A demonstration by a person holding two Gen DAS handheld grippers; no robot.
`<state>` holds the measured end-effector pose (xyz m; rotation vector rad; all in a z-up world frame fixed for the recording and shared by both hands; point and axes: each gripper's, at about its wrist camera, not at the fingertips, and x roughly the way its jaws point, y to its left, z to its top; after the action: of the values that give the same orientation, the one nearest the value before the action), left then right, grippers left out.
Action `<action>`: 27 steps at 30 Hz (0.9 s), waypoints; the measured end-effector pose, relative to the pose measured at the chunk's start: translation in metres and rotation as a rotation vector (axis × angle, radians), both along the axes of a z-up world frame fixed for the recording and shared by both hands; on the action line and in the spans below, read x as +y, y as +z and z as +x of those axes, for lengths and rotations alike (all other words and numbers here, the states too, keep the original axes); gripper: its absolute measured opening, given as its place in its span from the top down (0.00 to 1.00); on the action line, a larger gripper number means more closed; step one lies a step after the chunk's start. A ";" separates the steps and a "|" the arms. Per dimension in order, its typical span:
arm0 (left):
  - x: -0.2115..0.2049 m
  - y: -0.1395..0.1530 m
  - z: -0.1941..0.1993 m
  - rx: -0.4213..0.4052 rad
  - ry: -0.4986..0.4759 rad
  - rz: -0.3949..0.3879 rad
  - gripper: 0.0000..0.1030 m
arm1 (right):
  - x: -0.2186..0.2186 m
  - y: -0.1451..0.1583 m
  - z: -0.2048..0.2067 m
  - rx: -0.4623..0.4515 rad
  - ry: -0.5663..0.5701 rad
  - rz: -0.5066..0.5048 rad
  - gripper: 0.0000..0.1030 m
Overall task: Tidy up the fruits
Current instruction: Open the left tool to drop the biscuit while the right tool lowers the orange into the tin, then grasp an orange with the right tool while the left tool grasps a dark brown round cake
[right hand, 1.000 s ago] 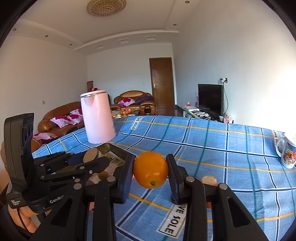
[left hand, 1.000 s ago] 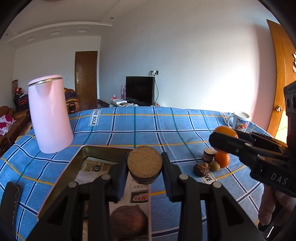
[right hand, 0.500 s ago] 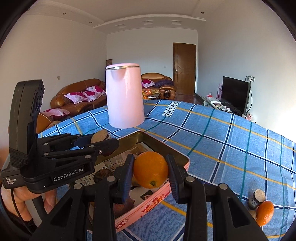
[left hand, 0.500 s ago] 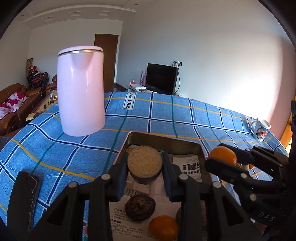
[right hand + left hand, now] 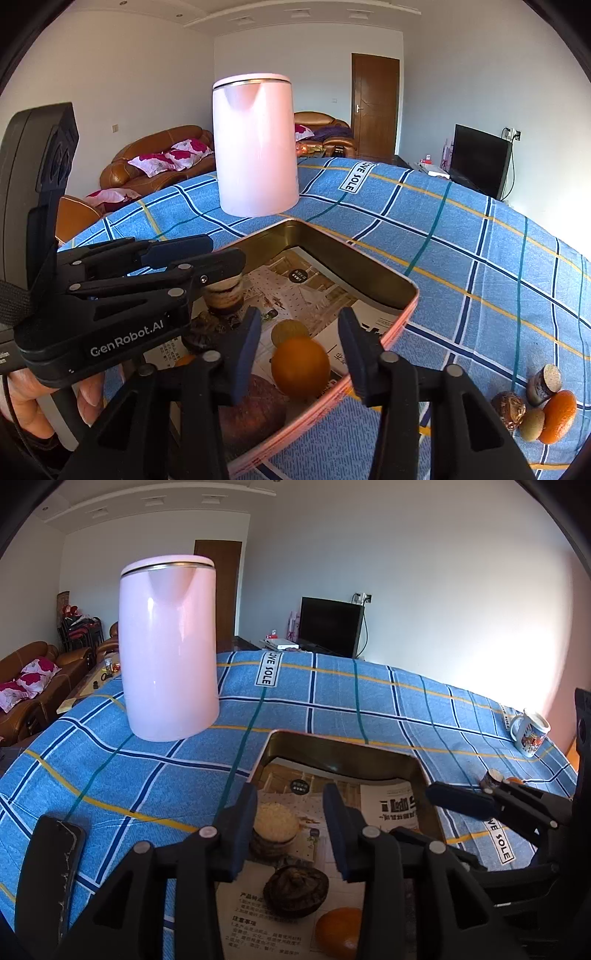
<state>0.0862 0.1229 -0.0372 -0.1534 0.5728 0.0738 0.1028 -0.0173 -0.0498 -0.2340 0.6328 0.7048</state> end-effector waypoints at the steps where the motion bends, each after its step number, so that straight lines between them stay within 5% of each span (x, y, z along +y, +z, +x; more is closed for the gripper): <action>1: -0.003 0.003 -0.002 -0.011 0.001 0.005 0.48 | -0.006 0.004 -0.002 -0.013 -0.007 0.012 0.43; 6: -0.033 0.015 -0.008 -0.051 -0.036 0.028 0.37 | -0.061 0.024 -0.009 -0.078 -0.086 0.043 0.41; 11: -0.079 0.022 -0.004 -0.060 -0.126 0.049 0.33 | -0.142 0.033 0.003 -0.135 -0.317 0.021 0.37; 16: -0.122 0.019 0.010 -0.033 -0.199 0.072 0.29 | -0.193 0.021 0.026 -0.024 -0.456 0.052 0.37; 27: -0.171 -0.001 0.035 0.045 -0.281 0.102 0.29 | -0.206 -0.016 0.049 0.178 -0.449 0.047 0.37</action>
<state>0.1211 -0.0486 -0.0383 0.0293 0.6294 -0.1668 0.1520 -0.2237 -0.0662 0.0185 0.8046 0.3084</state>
